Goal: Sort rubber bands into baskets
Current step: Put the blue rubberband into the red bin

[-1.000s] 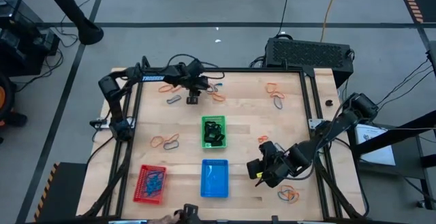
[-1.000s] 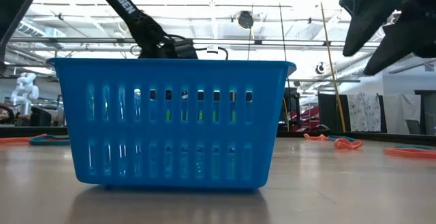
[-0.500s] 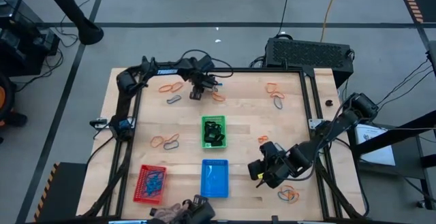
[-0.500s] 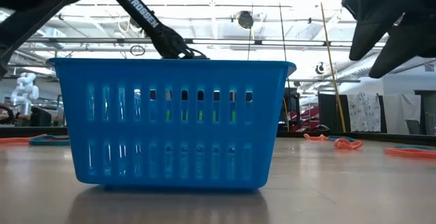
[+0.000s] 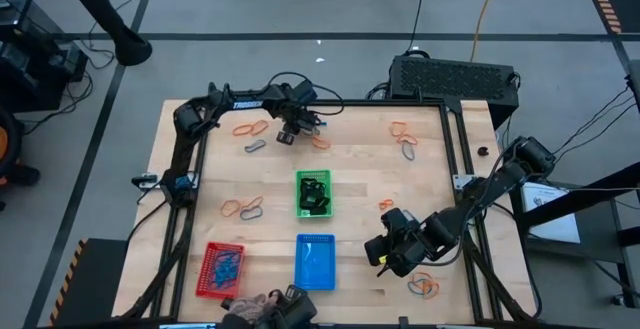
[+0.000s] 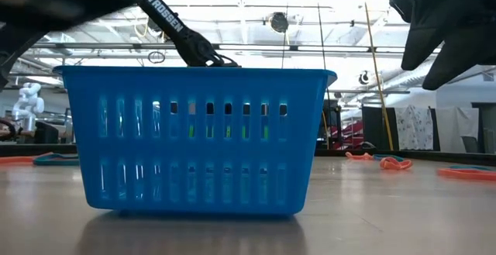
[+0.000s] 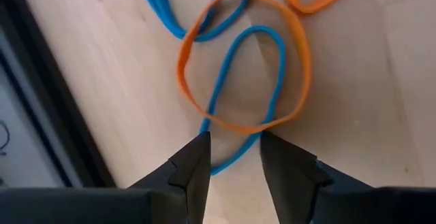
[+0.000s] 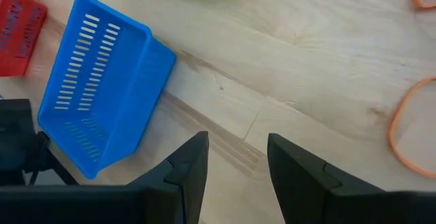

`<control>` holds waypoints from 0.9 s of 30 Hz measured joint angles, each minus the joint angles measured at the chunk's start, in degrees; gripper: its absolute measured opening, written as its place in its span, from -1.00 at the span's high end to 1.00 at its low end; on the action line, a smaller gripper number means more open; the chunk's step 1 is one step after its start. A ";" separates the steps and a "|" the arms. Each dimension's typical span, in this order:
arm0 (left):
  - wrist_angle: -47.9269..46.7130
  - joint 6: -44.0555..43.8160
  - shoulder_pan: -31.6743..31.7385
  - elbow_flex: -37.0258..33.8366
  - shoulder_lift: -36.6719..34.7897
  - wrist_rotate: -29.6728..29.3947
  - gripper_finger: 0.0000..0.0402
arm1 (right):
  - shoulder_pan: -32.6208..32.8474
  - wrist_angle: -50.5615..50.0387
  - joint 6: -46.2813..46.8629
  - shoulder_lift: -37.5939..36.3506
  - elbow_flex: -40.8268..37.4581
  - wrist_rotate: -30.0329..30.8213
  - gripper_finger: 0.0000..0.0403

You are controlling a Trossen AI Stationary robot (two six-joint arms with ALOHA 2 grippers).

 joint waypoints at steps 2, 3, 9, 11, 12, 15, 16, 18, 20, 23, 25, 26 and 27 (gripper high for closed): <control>-0.73 -0.70 0.05 0.25 0.88 0.03 0.32 | 0.00 0.03 0.01 0.00 0.00 0.00 0.29; -1.68 -0.90 0.01 0.34 1.42 0.01 0.33 | 0.00 0.03 -0.04 0.00 0.00 0.00 0.29; -4.90 -6.10 -0.01 0.44 2.91 0.76 0.62 | 0.00 0.10 -0.15 0.00 0.00 -0.30 0.29; -5.36 -8.20 0.01 0.42 2.94 1.58 0.84 | 0.00 0.06 -0.17 0.00 0.00 -1.36 0.29; -5.49 -8.98 0.01 0.40 2.88 1.74 0.91 | 0.02 0.09 -0.22 0.00 0.00 -1.54 0.29; -5.52 -12.01 0.01 0.26 2.62 1.84 0.95 | 0.02 0.19 -0.39 0.00 0.00 -1.94 0.29; -5.54 -13.05 0.01 0.18 2.40 1.96 0.97 | 0.02 0.26 -0.40 0.00 0.00 -2.32 0.29; -5.93 -14.97 0.02 0.02 1.30 2.87 0.98 | 0.05 0.37 -0.42 0.00 0.00 -2.85 0.29; -6.51 -16.79 0.12 -0.18 -0.05 4.75 0.98 | 0.30 0.58 -0.70 0.00 0.00 -2.80 0.29; -12.70 -17.53 -0.25 -0.73 -2.74 6.17 0.99 | 0.39 0.54 -2.07 0.00 0.00 -2.78 0.29; -14.72 -17.56 -0.88 -0.45 -4.86 6.30 0.99 | 0.39 0.48 -3.11 0.00 0.00 -2.56 0.29; -16.27 -18.18 -1.14 -0.30 -5.88 6.30 0.99 | 0.39 0.50 -3.73 0.00 0.00 -2.40 0.29; -18.56 -19.41 -1.28 -0.31 -6.82 6.24 0.99 | 0.39 0.55 -4.38 0.00 0.00 -2.33 0.29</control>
